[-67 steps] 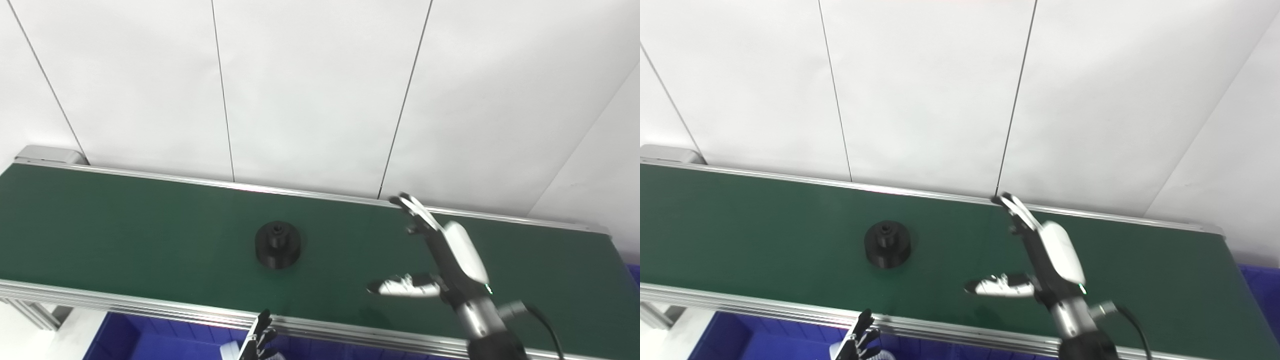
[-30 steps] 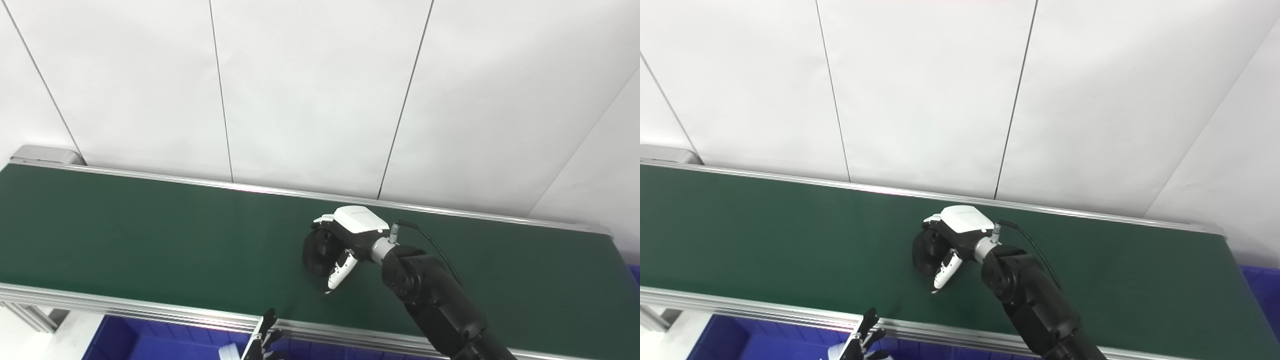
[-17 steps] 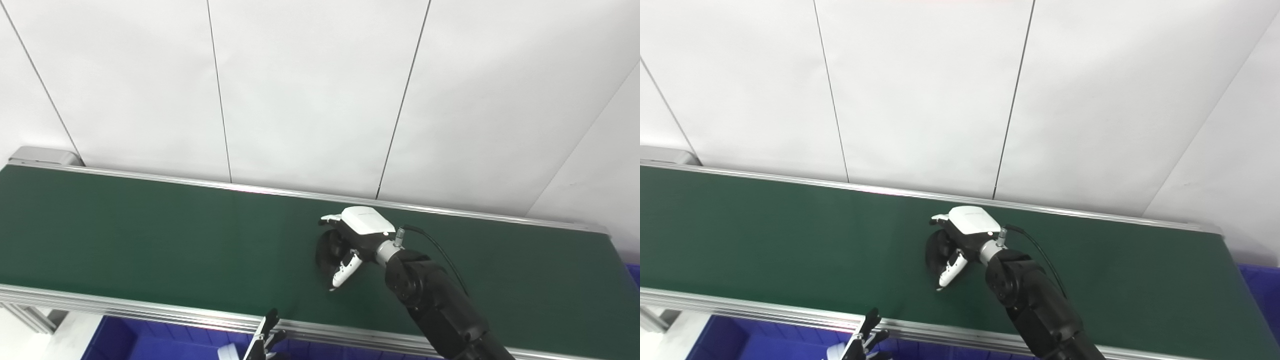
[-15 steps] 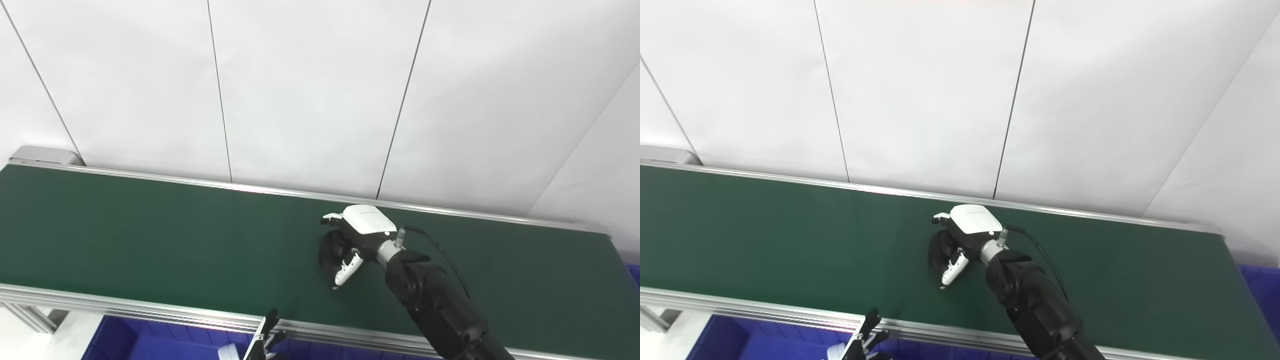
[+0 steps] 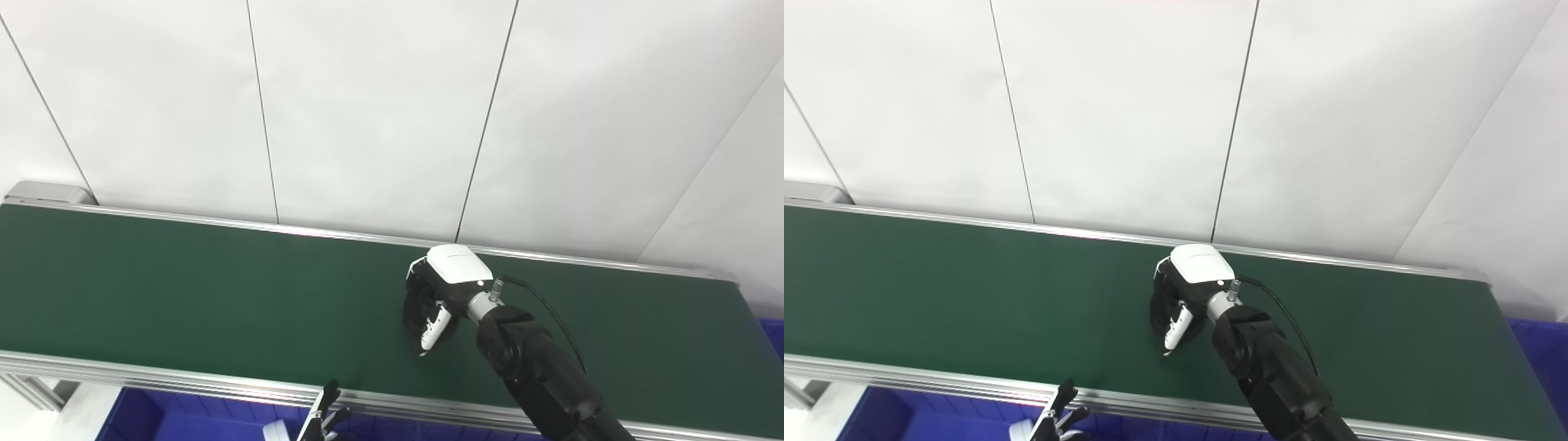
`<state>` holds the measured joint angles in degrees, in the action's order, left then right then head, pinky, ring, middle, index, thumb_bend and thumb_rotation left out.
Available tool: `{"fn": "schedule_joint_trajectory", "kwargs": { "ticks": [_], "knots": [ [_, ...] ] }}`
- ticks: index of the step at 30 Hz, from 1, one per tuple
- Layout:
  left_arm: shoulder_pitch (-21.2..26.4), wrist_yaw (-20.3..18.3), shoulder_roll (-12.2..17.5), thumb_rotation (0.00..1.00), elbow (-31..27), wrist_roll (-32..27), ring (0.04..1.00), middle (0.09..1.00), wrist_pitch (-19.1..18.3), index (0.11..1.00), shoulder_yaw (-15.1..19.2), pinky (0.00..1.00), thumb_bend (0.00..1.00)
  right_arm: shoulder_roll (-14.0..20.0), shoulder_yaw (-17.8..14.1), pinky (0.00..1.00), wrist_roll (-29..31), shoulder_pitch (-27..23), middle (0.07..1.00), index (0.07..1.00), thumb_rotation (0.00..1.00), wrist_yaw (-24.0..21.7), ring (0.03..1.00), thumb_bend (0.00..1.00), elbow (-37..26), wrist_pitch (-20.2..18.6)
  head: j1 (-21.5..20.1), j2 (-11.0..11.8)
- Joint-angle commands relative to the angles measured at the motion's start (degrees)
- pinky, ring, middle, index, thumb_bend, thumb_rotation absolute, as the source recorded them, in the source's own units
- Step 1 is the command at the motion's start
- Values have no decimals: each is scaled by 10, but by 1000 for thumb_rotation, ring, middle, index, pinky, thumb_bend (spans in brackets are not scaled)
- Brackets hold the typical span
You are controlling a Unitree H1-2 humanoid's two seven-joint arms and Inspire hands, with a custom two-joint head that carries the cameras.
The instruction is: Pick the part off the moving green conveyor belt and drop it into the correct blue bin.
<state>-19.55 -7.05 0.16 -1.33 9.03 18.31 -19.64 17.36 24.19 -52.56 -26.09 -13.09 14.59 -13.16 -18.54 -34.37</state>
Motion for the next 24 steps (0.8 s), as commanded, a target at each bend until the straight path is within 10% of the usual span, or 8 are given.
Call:
{"fn": "schedule_joint_trajectory", "kwargs": {
  "ticks": [1, 12, 24],
  "knots": [
    [-1, 1, 1, 807, -21, -1, 905, 1000, 17, 1000, -1, 786, 998, -7, 17, 392, 2, 7, 484, 562, 0, -26, 404, 509, -13, -9, -3, 0],
    [8, -8, 16, 828, -29, -15, 904, 1000, 14, 1000, 7, 834, 991, 28, 34, 356, -7, -11, 518, 499, 0, -123, 424, 513, -140, -13, -56, -24],
    [15, -20, 31, 925, -78, -27, 944, 1000, -39, 1000, 22, 943, 995, 106, 23, 278, -1, -5, 513, 494, 0, -375, 413, 517, -386, -37, -147, -76]
  ]
}}
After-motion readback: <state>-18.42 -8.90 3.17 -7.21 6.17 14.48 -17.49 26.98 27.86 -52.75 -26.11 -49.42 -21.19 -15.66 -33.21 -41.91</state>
